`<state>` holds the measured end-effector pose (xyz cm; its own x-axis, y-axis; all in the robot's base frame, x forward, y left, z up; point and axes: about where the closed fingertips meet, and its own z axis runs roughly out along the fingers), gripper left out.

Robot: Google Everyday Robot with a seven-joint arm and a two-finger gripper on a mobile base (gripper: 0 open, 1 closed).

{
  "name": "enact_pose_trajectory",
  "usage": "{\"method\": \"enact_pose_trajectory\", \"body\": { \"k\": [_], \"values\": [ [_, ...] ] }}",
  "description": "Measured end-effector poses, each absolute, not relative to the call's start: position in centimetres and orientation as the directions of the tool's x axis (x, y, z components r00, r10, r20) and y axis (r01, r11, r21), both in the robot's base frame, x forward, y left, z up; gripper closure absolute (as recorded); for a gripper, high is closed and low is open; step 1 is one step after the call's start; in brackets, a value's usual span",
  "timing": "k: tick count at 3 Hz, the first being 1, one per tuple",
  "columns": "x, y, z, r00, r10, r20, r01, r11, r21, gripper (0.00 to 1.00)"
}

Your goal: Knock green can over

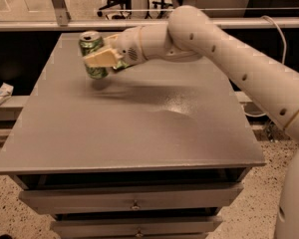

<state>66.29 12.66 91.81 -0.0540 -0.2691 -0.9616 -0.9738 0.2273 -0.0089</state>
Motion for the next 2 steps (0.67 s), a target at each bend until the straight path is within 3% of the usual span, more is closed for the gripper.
{"method": "enact_pose_trajectory", "body": {
  "k": [2],
  "values": [
    [65.2, 3.6, 93.7, -0.022, -0.488, -0.872, -0.965, 0.237, -0.108, 1.0]
  ]
}}
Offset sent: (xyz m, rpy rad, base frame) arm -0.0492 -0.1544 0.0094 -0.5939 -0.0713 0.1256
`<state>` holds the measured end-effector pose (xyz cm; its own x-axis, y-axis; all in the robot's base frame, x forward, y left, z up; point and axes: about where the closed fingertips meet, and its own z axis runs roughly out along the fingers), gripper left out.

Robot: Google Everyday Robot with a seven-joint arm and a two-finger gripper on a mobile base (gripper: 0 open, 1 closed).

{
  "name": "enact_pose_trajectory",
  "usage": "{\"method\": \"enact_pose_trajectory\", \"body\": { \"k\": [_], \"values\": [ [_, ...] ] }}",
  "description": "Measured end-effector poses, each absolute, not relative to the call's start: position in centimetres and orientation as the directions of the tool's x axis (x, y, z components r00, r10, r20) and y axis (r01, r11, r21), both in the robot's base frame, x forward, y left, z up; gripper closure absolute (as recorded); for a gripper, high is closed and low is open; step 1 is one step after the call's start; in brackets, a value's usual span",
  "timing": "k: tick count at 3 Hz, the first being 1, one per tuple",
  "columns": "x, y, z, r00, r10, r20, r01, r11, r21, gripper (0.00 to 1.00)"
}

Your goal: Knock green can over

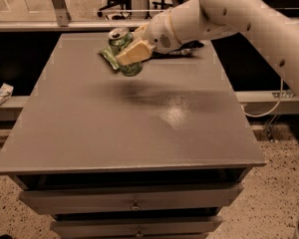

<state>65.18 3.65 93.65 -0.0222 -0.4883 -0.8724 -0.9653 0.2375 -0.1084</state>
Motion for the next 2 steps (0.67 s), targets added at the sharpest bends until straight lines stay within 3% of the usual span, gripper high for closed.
{"method": "enact_pose_trajectory", "body": {
  "k": [2],
  "values": [
    [59.9, 1.7, 89.9, 0.161, -0.811, -0.563, -0.981, -0.071, -0.178, 1.0]
  ]
}}
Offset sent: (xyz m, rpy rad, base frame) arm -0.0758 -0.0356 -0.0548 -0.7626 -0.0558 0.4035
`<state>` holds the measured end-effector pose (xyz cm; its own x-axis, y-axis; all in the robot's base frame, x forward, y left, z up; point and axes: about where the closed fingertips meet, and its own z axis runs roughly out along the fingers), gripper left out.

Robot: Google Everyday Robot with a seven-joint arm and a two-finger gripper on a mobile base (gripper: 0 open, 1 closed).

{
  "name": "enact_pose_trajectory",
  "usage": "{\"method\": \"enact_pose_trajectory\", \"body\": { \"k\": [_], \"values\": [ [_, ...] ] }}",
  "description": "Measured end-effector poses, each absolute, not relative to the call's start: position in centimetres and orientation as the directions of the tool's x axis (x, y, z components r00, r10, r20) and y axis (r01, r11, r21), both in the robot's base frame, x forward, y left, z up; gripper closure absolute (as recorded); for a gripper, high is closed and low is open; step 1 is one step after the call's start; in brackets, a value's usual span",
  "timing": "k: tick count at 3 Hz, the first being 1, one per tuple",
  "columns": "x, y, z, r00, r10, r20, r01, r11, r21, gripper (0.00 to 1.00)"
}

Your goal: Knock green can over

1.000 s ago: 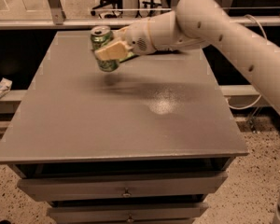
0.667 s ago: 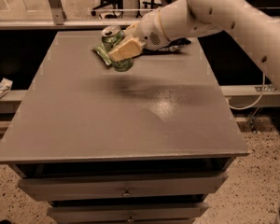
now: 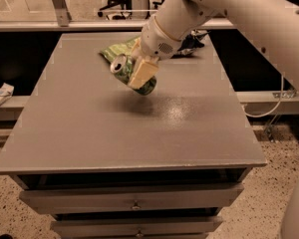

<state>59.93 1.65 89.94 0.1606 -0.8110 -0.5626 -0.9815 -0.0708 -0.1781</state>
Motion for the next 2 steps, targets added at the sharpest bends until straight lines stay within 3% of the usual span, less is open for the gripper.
{"method": "enact_pose_trajectory", "body": {
  "k": [1, 2],
  "values": [
    [58.6, 2.0, 88.7, 0.264, -0.867, -0.422, -0.963, -0.211, -0.169, 0.86],
    [57.8, 3.2, 87.9, 0.37, -0.872, -0.32, -0.929, -0.341, -0.144, 0.62]
  ]
}}
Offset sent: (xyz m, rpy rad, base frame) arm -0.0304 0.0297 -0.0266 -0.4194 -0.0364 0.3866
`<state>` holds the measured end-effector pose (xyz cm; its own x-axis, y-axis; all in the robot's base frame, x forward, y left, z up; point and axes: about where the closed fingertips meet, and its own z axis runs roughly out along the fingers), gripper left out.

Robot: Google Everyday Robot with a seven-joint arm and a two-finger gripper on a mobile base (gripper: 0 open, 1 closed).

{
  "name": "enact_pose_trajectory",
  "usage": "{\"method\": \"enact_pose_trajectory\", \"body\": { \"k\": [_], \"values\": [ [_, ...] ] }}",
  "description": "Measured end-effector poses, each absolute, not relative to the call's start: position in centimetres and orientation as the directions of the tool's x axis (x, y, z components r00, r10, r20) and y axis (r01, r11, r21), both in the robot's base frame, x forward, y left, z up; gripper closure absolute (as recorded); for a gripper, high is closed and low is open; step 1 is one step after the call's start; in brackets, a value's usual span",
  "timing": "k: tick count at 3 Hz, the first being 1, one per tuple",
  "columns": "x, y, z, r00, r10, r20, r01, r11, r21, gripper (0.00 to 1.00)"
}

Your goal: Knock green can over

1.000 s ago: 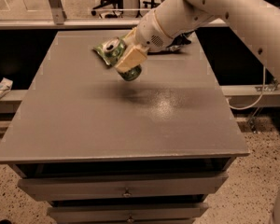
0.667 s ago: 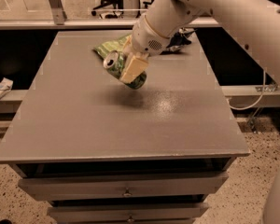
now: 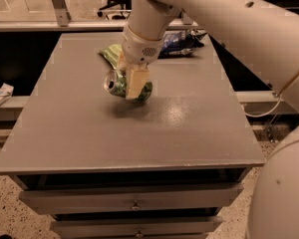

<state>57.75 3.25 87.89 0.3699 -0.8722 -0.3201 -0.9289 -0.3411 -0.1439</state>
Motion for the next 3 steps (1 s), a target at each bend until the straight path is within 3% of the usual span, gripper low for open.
{"method": "enact_pose_trajectory", "body": {
  "k": [2, 3],
  "values": [
    [56.6, 5.5, 86.8, 0.503, -0.831, -0.237, -0.863, -0.498, -0.086, 0.17],
    [56.5, 6.1, 86.5, 0.535, -0.815, -0.223, -0.842, -0.535, -0.068, 0.0]
  ]
}}
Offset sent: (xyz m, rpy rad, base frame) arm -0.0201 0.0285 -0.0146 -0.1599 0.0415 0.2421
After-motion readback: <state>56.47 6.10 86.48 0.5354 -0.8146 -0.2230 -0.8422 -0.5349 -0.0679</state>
